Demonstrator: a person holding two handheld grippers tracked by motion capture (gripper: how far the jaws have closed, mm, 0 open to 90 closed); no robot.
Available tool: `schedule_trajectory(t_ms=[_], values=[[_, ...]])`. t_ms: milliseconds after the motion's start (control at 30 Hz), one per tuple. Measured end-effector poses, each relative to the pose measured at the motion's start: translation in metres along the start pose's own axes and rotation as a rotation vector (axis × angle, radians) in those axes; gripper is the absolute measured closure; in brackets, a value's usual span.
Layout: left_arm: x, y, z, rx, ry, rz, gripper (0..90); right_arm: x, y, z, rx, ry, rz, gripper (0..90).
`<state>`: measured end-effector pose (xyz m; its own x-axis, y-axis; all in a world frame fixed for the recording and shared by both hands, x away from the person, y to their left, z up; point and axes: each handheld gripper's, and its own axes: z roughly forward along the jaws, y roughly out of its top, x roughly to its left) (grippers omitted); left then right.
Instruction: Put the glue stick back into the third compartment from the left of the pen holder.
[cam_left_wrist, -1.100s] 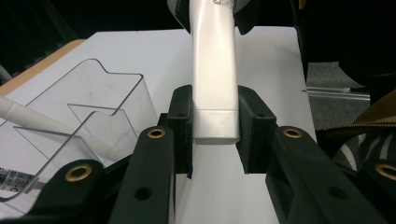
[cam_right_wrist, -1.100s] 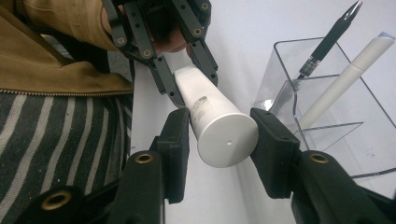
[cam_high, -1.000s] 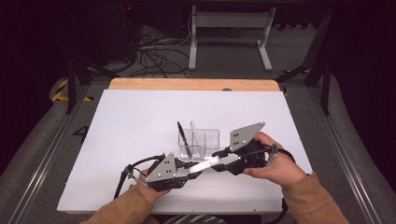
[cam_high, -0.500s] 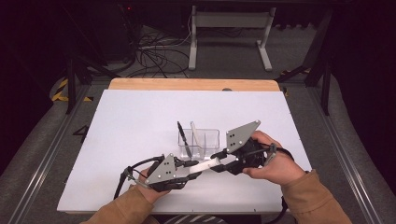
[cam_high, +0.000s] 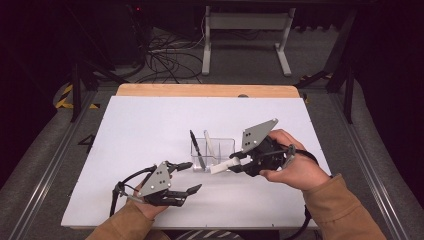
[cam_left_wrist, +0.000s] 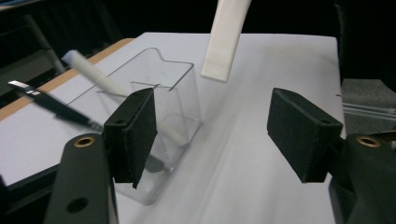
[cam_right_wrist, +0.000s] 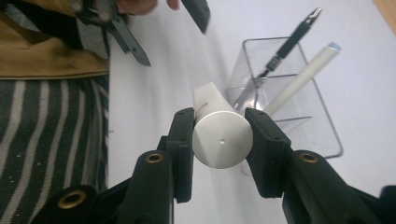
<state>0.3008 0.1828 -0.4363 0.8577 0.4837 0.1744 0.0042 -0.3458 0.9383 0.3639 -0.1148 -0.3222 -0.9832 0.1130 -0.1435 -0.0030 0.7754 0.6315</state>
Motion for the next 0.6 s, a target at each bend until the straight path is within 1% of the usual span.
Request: schedule_trajectory(t_ms=[167, 233, 300, 333, 367, 467, 600], values=[[0.007, -0.005, -0.011, -0.001, 0.050, -0.032, 26.1, -0.004, 0.005, -0.003, 0.034, -0.044, 0.020, 65.2], [0.008, -0.008, -0.015, 0.002, 0.066, -0.043, 24.6, -0.007, 0.006, -0.005, 0.050, -0.054, 0.021, 65.2], [0.010, -0.010, -0.019, 0.002, 0.083, -0.052, 23.6, -0.008, 0.008, -0.006, 0.061, -0.071, 0.039, 65.2], [0.010, -0.011, -0.021, -0.001, 0.089, -0.060, 23.4, -0.009, 0.009, -0.006, 0.067, -0.077, 0.037, 65.2], [0.010, -0.012, -0.023, -0.003, 0.096, -0.064, 23.4, -0.010, 0.009, -0.006, 0.073, -0.080, 0.043, 65.2], [0.011, -0.014, -0.028, -0.003, 0.117, -0.066, 22.8, -0.012, 0.011, -0.004, 0.083, -0.113, 0.059, 65.2], [0.012, -0.018, -0.033, -0.002, 0.142, -0.080, 21.7, -0.016, 0.012, -0.002, 0.103, -0.132, 0.086, 65.2]])
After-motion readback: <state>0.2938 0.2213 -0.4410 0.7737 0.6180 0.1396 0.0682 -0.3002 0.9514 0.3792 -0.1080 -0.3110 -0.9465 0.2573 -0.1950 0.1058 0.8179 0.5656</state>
